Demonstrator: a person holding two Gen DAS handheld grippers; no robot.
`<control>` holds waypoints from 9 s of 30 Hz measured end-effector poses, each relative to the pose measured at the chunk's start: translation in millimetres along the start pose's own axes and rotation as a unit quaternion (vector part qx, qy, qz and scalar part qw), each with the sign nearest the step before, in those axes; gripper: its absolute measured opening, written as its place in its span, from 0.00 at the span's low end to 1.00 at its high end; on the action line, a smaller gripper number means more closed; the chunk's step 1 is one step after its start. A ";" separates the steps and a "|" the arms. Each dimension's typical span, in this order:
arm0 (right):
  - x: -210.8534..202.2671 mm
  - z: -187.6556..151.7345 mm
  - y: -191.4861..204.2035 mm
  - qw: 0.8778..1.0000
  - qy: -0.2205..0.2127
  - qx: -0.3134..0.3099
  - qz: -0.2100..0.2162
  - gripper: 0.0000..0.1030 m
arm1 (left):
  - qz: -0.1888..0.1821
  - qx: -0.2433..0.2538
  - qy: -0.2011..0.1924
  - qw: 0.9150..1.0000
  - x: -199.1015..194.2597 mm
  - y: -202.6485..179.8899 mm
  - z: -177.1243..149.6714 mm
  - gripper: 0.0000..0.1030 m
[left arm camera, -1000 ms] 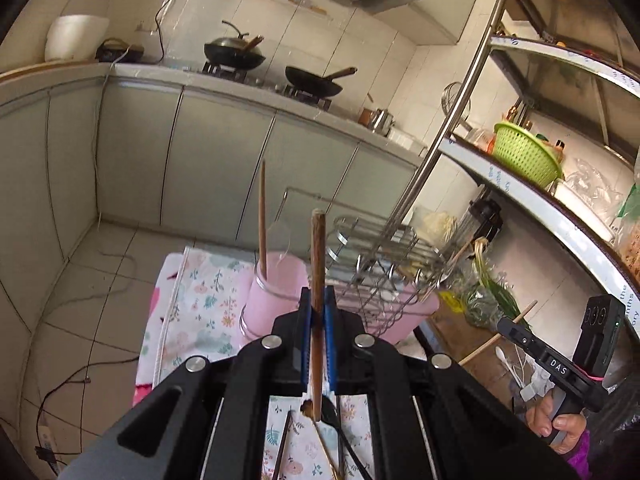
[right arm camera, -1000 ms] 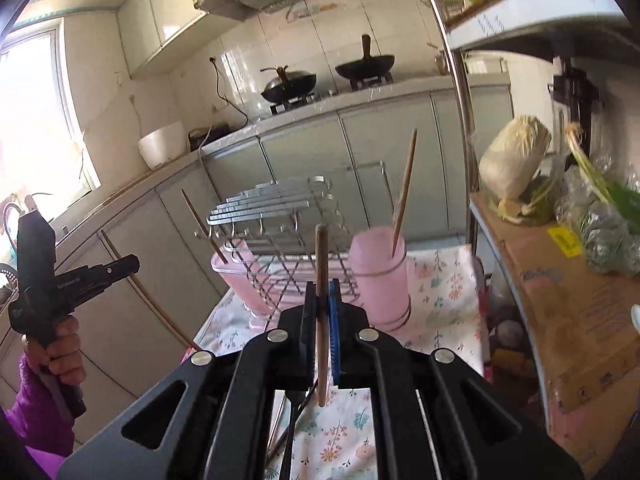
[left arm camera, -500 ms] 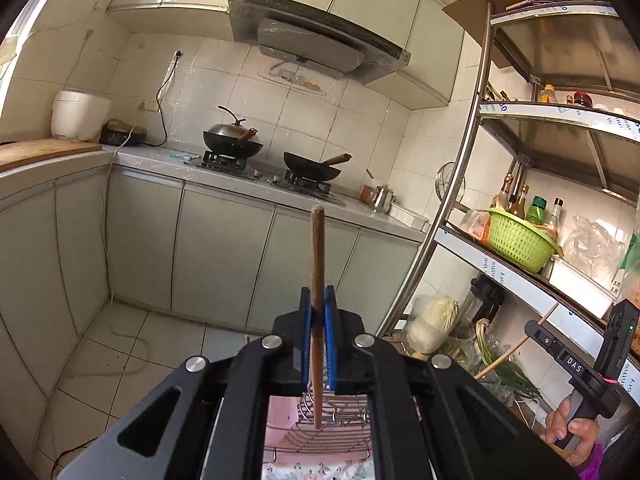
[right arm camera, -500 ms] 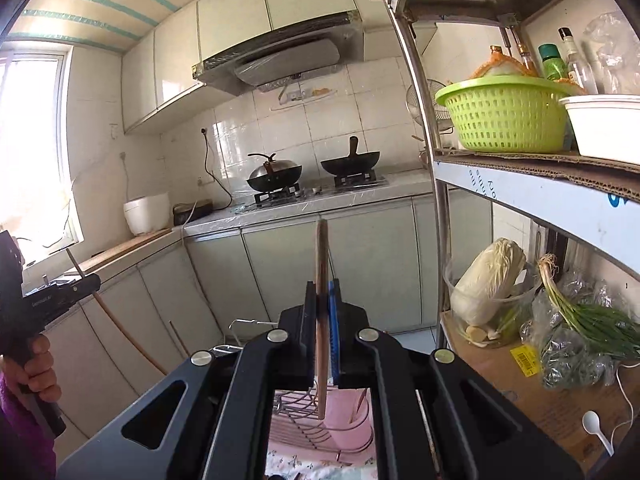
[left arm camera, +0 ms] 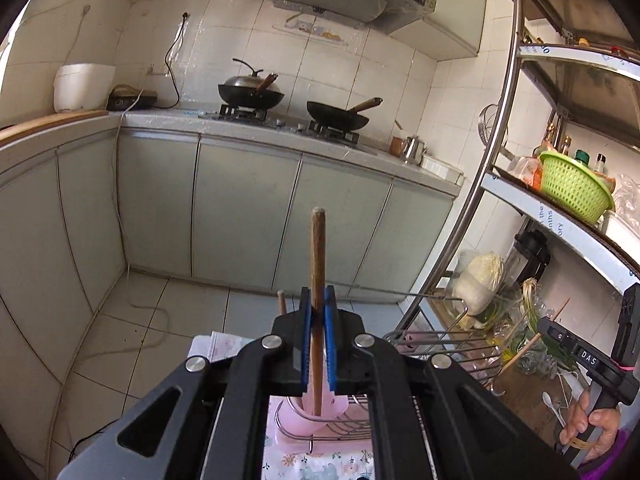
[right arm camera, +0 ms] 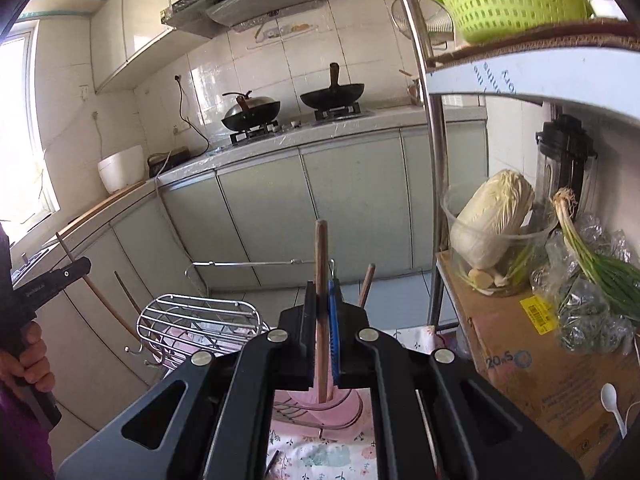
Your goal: Organize utensils
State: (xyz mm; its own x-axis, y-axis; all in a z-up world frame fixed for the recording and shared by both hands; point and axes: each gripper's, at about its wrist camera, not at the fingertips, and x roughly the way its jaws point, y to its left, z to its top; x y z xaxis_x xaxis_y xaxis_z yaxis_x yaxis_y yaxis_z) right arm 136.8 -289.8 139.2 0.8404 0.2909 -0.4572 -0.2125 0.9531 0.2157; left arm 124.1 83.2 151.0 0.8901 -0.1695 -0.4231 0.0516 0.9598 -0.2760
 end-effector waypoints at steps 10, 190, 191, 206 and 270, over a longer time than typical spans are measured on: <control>33.8 -27.4 -8.4 0.999 0.044 0.016 -0.004 0.06 | 0.006 -0.031 0.080 0.996 56.8 22.0 -40.6 0.05; -34.9 -190.0 35.3 0.954 0.247 -0.058 0.157 0.03 | -0.072 -0.038 -0.034 0.996 -42.2 -10.4 -67.4 0.04; -37.8 -197.6 37.8 0.951 0.258 -0.069 0.155 0.03 | -0.073 -0.039 -0.035 0.996 -45.7 -9.7 -69.8 0.04; -69.5 -280.6 78.2 0.901 0.302 -0.267 0.159 0.59 | -0.081 -0.044 -0.051 0.994 -104.0 -13.9 -93.7 0.04; -113.5 -116.6 2.5 0.986 -0.029 -0.160 0.039 0.02 | -0.073 -0.044 -0.029 0.996 -78.8 -10.3 -77.7 0.04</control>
State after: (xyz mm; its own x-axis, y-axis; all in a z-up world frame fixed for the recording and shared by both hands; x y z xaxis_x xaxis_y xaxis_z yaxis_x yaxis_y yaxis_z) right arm -17.2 -310.6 91.0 0.8405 0.3680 -0.3977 -0.4165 0.9082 -0.0399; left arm 18.2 69.3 120.2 0.9012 -0.2893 -0.3228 0.1444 0.9025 -0.4056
